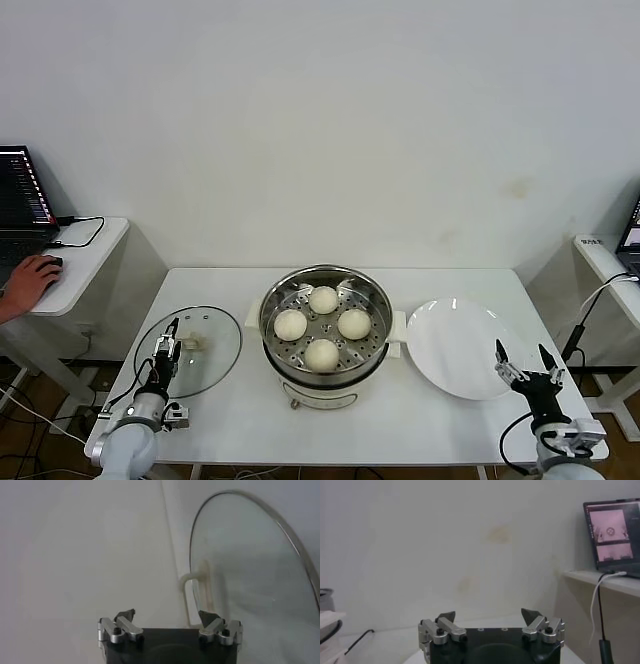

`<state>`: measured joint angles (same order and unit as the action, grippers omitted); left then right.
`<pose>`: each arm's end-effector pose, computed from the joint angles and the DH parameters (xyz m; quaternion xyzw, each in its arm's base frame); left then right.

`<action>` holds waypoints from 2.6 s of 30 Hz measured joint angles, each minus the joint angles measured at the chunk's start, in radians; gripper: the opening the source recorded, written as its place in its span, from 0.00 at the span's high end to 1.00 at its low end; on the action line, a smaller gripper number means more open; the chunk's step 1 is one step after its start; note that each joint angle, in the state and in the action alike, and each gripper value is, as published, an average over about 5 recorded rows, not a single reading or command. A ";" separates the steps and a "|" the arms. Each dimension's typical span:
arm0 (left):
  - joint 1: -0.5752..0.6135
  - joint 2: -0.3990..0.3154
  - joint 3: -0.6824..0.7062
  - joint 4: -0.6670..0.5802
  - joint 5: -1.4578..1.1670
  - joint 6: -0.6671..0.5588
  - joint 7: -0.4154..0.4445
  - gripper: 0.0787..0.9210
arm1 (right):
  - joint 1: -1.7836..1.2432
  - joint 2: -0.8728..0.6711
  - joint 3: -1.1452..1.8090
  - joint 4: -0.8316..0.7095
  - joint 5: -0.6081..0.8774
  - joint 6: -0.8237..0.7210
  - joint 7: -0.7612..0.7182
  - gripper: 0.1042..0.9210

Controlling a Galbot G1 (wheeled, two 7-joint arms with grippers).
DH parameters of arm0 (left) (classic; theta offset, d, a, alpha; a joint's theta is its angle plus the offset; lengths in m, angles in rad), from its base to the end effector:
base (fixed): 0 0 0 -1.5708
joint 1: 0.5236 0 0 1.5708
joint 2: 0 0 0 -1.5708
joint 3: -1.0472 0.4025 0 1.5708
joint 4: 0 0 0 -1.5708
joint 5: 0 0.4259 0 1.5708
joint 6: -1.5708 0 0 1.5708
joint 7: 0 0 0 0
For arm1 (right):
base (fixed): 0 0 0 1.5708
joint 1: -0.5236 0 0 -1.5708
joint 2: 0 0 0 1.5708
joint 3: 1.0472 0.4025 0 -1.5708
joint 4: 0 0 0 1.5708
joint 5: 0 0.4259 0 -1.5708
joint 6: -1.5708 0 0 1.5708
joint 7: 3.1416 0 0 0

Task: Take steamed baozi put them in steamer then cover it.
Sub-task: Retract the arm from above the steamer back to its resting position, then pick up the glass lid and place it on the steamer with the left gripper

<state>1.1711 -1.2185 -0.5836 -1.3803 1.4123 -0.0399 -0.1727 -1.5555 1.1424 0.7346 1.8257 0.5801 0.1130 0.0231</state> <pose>0.3593 0.1902 -0.4930 -0.0303 -0.6348 -0.7700 0.0575 0.2388 -0.2011 -0.3993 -0.0592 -0.9964 -0.0488 0.0359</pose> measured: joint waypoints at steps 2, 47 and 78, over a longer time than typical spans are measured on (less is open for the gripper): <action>-0.010 0.000 0.003 0.009 -0.002 0.002 0.004 0.12 | -0.002 0.000 -0.002 -0.003 -0.003 0.001 -0.001 0.12; -0.118 -0.028 0.027 0.153 -0.092 0.047 0.025 0.70 | -0.032 -0.001 -0.003 -0.040 -0.035 0.022 -0.008 0.12; 0.143 -0.025 -0.049 -0.293 -0.134 0.241 0.075 0.93 | -0.040 0.016 -0.038 0.019 -0.028 -0.004 -0.001 0.12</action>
<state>1.3145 -1.2440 -0.6328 -1.6733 1.2786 0.2012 -0.0979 -1.5959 1.1585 0.6965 1.8450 0.5518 0.1089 0.0222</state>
